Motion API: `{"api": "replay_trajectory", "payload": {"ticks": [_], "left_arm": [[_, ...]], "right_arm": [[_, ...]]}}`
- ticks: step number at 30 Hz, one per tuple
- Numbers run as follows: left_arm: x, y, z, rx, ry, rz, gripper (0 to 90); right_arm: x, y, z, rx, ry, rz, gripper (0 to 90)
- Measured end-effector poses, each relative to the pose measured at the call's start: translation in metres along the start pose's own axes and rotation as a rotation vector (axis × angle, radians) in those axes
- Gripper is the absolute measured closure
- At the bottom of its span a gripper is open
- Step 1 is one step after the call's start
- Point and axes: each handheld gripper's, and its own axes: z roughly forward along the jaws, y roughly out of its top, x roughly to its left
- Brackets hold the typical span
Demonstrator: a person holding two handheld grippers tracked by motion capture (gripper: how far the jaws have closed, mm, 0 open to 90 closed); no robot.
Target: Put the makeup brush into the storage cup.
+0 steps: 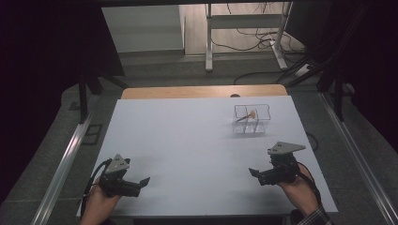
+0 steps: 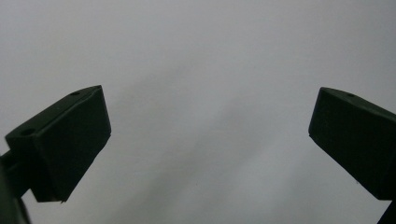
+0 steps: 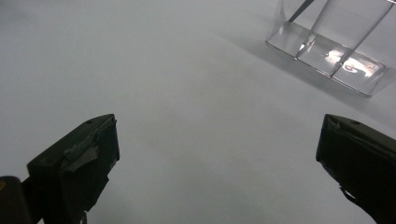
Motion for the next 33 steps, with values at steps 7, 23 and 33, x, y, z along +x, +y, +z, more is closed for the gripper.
{"api": "replay_trajectory", "payload": {"ticks": [7, 23, 33], "left_arm": [[0.000, 0.000, 0.000, -0.003, 0.000, -0.003, 0.0], [0.000, 0.000, 0.001, 0.003, 0.000, -0.002, 0.0], [0.000, 0.000, 0.001, 0.011, 0.000, 0.002, 0.0]], "right_arm": [[0.001, -0.006, -0.005, 0.005, -0.007, 0.007, 0.0], [0.001, -0.019, -0.016, 0.029, -0.035, 0.018, 0.0], [0.001, -0.028, -0.021, 0.045, -0.032, 0.037, 0.0]]}}
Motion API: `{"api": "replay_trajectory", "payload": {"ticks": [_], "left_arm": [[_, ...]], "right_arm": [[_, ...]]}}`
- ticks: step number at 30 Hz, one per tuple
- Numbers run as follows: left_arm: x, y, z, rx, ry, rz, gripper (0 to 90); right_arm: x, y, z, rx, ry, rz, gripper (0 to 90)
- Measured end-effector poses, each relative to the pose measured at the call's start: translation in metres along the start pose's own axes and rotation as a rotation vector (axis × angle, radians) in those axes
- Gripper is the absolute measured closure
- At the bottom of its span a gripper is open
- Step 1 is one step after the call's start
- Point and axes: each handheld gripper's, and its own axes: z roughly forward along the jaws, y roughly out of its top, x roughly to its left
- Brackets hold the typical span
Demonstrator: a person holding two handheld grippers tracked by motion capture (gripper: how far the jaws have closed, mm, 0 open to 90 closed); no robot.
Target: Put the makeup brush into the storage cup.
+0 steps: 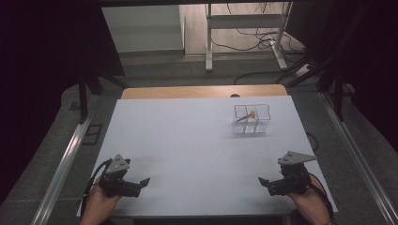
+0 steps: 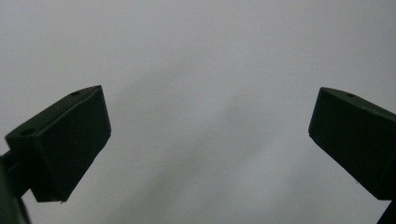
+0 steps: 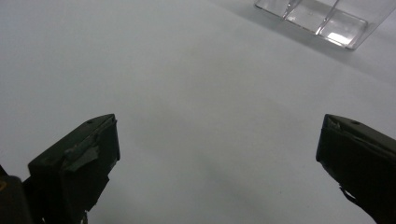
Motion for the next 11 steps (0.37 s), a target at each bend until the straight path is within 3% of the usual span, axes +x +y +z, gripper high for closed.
{"api": "replay_trajectory", "payload": {"ticks": [11], "left_arm": [[-0.0005, 0.0006, 0.0010, 0.007, 0.000, 0.004, 0.0]], "right_arm": [[-0.0001, -0.0034, -0.0015, 0.008, 0.005, 0.002, 0.0]]}}
